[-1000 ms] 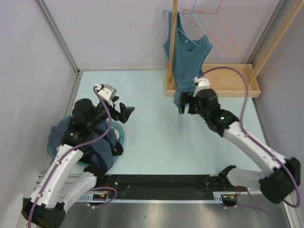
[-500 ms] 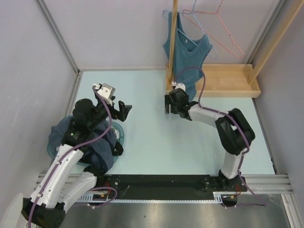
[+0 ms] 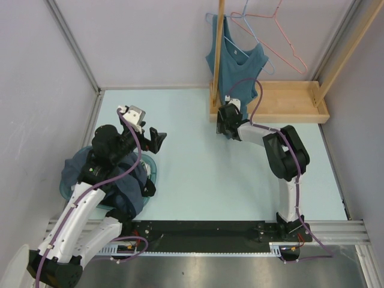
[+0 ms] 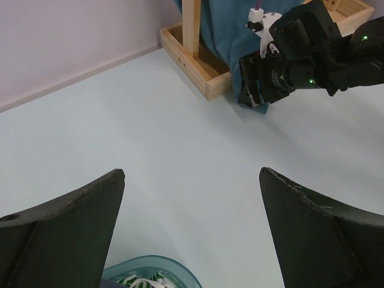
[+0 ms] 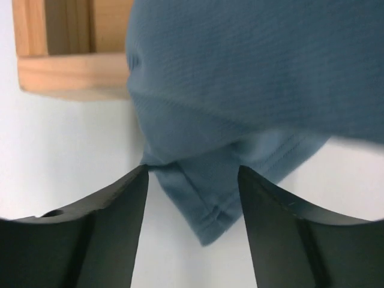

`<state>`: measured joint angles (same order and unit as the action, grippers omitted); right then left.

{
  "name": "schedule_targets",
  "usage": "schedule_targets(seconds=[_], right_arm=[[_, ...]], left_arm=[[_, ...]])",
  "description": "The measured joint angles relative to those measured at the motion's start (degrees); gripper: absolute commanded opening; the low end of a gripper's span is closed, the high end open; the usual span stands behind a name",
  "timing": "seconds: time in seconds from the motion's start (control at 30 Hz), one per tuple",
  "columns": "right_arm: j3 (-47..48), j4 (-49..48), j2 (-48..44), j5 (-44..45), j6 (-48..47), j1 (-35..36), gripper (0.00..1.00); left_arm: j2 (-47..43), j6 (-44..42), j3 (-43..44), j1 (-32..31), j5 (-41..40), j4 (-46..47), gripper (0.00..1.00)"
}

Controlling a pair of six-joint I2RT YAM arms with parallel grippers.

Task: Place the tank top on the hanger

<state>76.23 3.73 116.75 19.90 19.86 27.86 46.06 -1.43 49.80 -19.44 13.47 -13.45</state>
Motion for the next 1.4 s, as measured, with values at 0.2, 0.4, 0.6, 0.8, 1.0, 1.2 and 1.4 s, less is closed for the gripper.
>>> schedule_targets(seconds=[0.2,0.4,0.6,0.8,1.0,1.2,1.4], right_arm=[[2.36,-0.22,2.67,-2.75,-0.39,-1.14,0.55],[3.65,0.09,3.72,-3.87,-0.92,-1.18,0.17],[4.59,0.92,4.11,-5.18,-0.94,-1.7,0.0],[7.63,4.92,4.11,-5.84,-2.29,-2.97,0.0],[21.77,12.28,4.94,-5.68,-4.96,-6.19,0.0],[40.17,12.22,9.6,-3.04,-7.06,-9.09,0.14],[47.84,12.79,14.95,-2.36,-8.81,-9.92,0.82]], left_arm=[[0.0,0.0,0.0,0.0,0.15,0.02,0.99],[-0.02,0.0,-0.02,0.0,0.24,0.02,0.99],[-0.61,0.0,-0.31,0.0,0.22,0.02,0.99],[-1.27,0.0,-0.33,0.0,0.22,0.04,0.99],[-1.57,0.0,-0.35,0.0,0.2,0.04,0.99],[-1.6,-0.02,-0.35,0.0,0.17,0.04,0.99],[-1.49,0.0,-0.35,0.02,0.2,0.07,0.99]])
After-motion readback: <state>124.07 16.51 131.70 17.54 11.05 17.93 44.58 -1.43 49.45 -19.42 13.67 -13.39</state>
